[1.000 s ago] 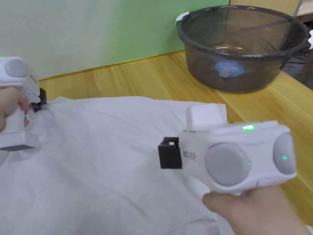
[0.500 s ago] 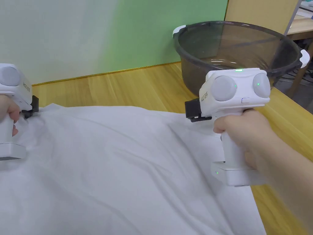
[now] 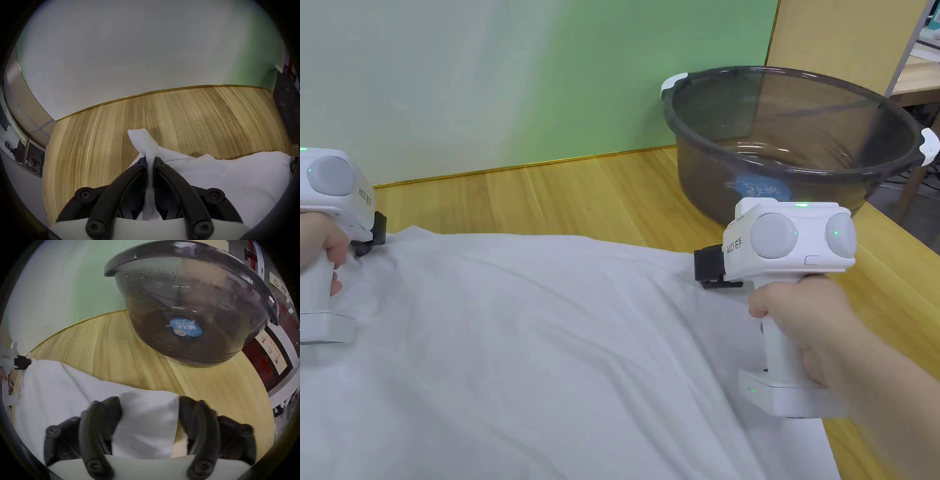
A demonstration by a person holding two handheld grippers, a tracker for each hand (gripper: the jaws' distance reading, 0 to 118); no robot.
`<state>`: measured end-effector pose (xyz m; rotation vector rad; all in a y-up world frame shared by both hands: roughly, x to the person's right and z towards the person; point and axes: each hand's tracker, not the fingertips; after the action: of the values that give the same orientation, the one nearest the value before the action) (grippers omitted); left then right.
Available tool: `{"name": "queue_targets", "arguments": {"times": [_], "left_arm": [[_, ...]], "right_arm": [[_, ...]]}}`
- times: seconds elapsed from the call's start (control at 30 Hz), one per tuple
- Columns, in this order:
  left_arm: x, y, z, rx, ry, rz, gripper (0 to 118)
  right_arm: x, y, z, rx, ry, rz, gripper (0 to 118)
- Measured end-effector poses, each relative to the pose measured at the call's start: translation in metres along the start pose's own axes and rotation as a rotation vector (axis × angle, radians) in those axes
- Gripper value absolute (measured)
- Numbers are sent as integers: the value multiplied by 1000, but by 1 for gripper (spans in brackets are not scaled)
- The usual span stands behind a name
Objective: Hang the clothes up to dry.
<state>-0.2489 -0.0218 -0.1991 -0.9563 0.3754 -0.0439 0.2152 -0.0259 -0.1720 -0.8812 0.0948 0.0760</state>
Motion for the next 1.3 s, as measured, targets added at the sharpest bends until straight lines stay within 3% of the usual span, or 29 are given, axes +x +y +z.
{"name": "queue_targets", "arguments": {"times": [0.07,0.1,0.17,0.33,0.4,0.47,0.57,0.67,0.8,0.9,1.0,1.1,1.23,1.3], "left_arm": [[4,-5,2,16,14,-14,3],[6,-7,2,23,20,-26,3],[7,-9,5,27,21,-22,3],[11,-21,27,80,44,8,3],[7,-22,53,160,31,18,3],[3,-20,82,205,47,7,3],[-12,-16,136,284,22,38,3],[-32,-11,200,363,35,72,3],[-62,-10,295,518,80,101,3],[-88,-3,371,621,122,132,3],[-114,6,446,711,139,155,3],[-130,15,517,817,198,144,3],[-143,28,602,958,265,188,3],[-149,36,635,994,290,197,3]], "right_arm": [[-2,-1,1,27,69,0,1],[-4,-5,0,21,33,-6,1],[-11,-5,1,33,4,63,1],[-6,-1,6,19,46,-3,1],[-11,9,20,73,28,62,1],[-24,18,54,155,19,103,1],[-26,46,95,233,47,82,1],[-32,73,149,344,31,143,1],[-33,106,233,470,63,96,1],[-27,135,290,597,8,139,1],[-19,154,357,703,19,102,1],[-16,171,425,809,-19,125,1],[-5,193,505,895,55,52,1],[-8,201,537,942,11,82,1]]}}
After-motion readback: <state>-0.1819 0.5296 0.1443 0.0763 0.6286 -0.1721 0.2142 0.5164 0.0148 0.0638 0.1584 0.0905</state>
